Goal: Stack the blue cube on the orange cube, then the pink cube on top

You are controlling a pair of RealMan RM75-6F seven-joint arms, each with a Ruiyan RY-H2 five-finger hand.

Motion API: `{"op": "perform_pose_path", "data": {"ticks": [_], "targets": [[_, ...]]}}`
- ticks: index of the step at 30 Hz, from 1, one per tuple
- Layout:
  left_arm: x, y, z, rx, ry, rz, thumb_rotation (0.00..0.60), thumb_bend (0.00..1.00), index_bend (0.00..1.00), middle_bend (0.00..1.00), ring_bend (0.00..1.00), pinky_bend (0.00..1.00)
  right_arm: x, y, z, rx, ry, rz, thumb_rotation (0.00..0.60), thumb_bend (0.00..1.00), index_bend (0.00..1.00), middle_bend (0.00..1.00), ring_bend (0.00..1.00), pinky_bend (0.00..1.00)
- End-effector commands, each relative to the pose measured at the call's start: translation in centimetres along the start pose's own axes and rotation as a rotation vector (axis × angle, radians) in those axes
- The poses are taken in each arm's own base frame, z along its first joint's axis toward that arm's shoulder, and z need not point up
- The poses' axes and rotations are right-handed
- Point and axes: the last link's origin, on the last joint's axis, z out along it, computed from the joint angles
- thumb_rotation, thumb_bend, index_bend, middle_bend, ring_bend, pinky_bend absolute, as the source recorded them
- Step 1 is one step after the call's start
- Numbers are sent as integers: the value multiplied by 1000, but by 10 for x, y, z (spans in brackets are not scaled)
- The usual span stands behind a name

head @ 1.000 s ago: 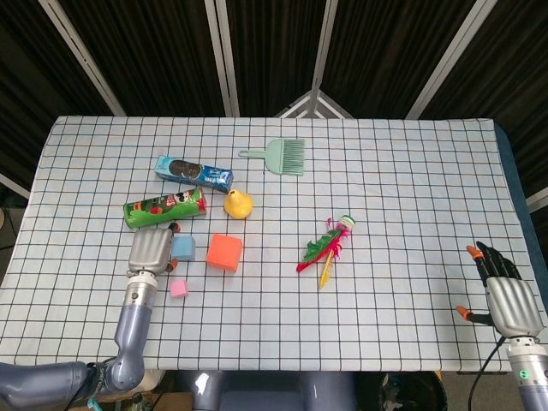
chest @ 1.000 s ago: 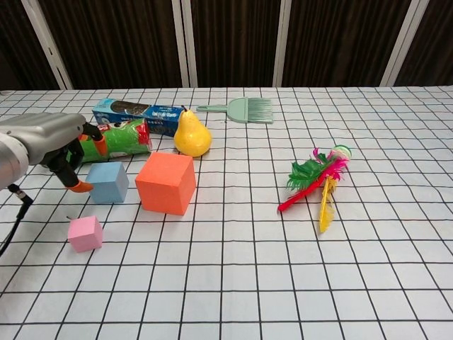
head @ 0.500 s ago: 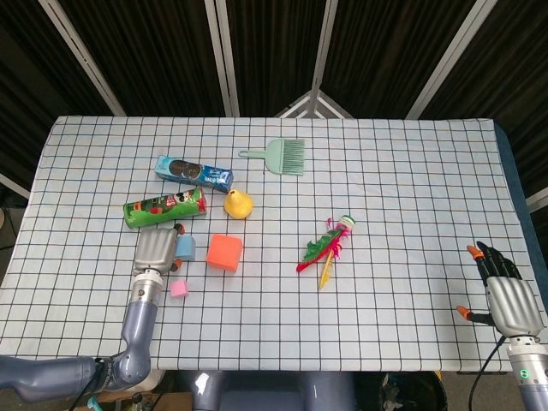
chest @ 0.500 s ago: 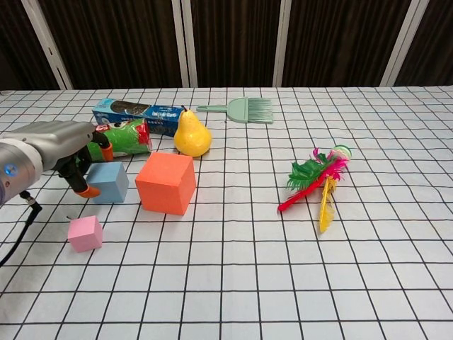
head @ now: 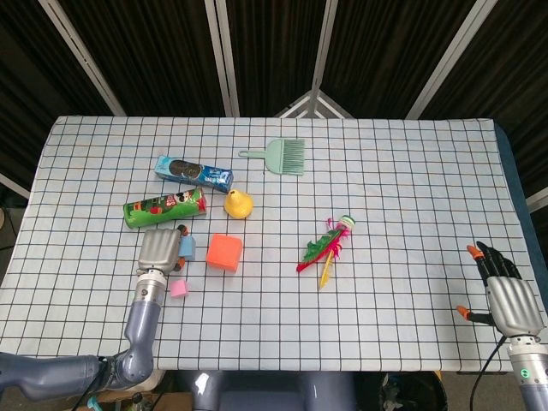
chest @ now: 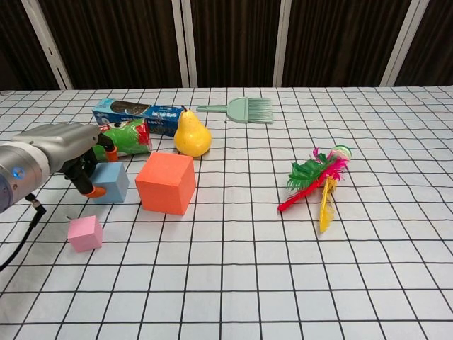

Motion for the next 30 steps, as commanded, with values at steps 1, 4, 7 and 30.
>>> {"op": "perform_pose_path", "data": {"ticks": [1, 4, 7, 30], "targets": [[0, 1, -1, -4, 0, -8, 600, 323, 343, 763, 729, 834, 0, 0, 0, 3, -1, 0, 600, 69, 24, 23, 35, 137], [2, 2, -3, -17, -2, -35, 600, 334, 343, 763, 730, 834, 0, 0, 0, 5, 0, 1, 600, 69, 24, 23, 34, 137], [6, 1, -7, -28, -10, -50, 600, 336, 347, 763, 730, 834, 1, 0, 0, 6, 1, 5, 600, 69, 24, 23, 34, 137], [73, 20, -42, -162, 62, -125, 600, 347, 351, 761, 730, 834, 5, -2, -7, 32, 21, 23, 600, 68, 25, 23, 34, 137]]}}
